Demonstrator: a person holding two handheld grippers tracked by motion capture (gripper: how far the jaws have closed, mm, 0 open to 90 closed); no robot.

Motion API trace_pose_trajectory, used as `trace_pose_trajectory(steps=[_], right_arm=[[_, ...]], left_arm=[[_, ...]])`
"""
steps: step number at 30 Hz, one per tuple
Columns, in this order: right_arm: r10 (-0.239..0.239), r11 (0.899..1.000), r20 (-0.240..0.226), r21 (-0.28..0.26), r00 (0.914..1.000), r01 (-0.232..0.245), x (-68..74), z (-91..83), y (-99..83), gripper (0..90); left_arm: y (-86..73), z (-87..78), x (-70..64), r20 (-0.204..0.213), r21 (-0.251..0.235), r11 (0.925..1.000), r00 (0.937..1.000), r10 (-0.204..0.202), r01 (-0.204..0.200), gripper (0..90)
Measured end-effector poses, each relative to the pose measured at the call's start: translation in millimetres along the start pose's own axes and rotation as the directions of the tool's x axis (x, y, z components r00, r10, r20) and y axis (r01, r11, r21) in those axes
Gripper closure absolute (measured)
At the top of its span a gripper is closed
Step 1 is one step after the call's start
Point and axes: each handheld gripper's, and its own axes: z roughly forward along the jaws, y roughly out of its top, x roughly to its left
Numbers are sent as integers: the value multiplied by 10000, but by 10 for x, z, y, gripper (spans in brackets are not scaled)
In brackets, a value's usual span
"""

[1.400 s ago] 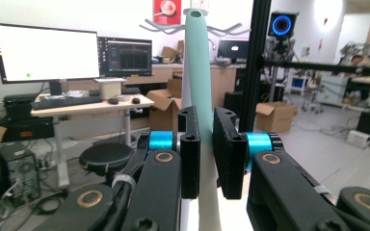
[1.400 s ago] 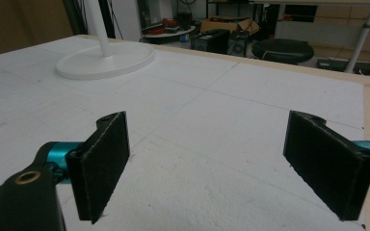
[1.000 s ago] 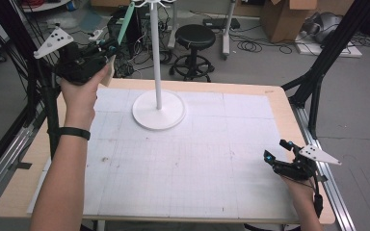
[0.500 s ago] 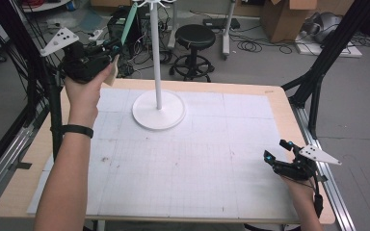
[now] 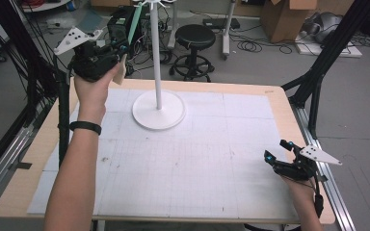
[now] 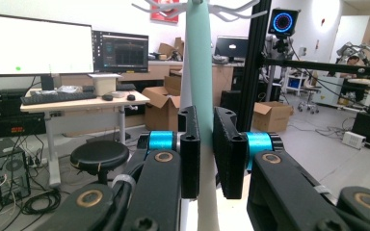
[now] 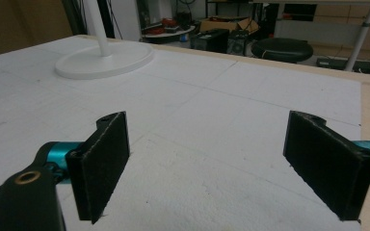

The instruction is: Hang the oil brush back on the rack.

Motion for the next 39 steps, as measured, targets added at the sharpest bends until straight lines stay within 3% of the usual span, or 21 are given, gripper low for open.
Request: trace_pose_trajectory(steps=[7, 10, 14, 17, 19, 23, 29, 30, 32, 33, 35, 36, 39], right_arm=[[5, 10000, -5, 19, 10000, -5, -8, -6, -8, 157], [-4, 10000, -9, 21, 10000, 4, -9, -6, -9, 158], [-10, 10000, -15, 15, 10000, 10, -5, -4, -8, 157], [-27, 10000, -24, 21, 10000, 27, 2, -1, -7, 157], [-30, 10000, -50, 36, 10000, 30, 1, 1, -8, 157], [-45, 10000, -46, 60, 10000, 45, 4, 8, -8, 158], [-142, 9998, -59, 125, 9999, 142, 22, 23, -3, 158], [-145, 9998, -68, 125, 9999, 146, 25, 26, -1, 158], [-149, 9998, -66, 136, 9999, 150, 30, 28, 2, 157], [-136, 9998, -86, 123, 9999, 137, 32, 32, 3, 157], [-173, 9997, -86, 189, 9998, 175, 34, 38, 1, 157], [-173, 9997, -86, 189, 9998, 175, 34, 38, 1, 157], [-203, 9995, -111, 258, 9997, 205, 47, 62, 2, 158]], left_arm=[[-42, 73, -10, -73, 136, 9998, 9999, 133, -132, 812], [-63, 99, -31, -261, 456, 9979, 9986, 470, -458, 800], [-98, 133, -10, -5, 890, 9960, 9999, 101, -100, 581], [-138, 126, -48, 10, 1257, 9907, 9987, 516, -513, 464], [-146, 119, -56, 8, 1349, 9892, 9983, 576, -571, 368], [-178, 28, -99, 81, 1654, 9828, 9966, 822, -824, 282], [-317, -325, -103, 471, 1782, 9796, 9952, 858, -929, 223], [-317, -325, -103, 471, 1782, 9796, 9952, 858, -929, 219], [-412, -509, -108, 592, 1857, 9774, 9941, 911, -1007, 214], [-412, -509, -108, 592, 1857, 9774, 9941, 911, -1007, 211], [-520, -677, -132, 632, 1964, 9723, 9911, 1168, -1271, 204], [-520, -677, -132, 632, 1964, 9723, 9911, 1168, -1271, 204], [-691, -903, -165, 766, 1890, 9735, 9903, 1163, -1289, 204]])
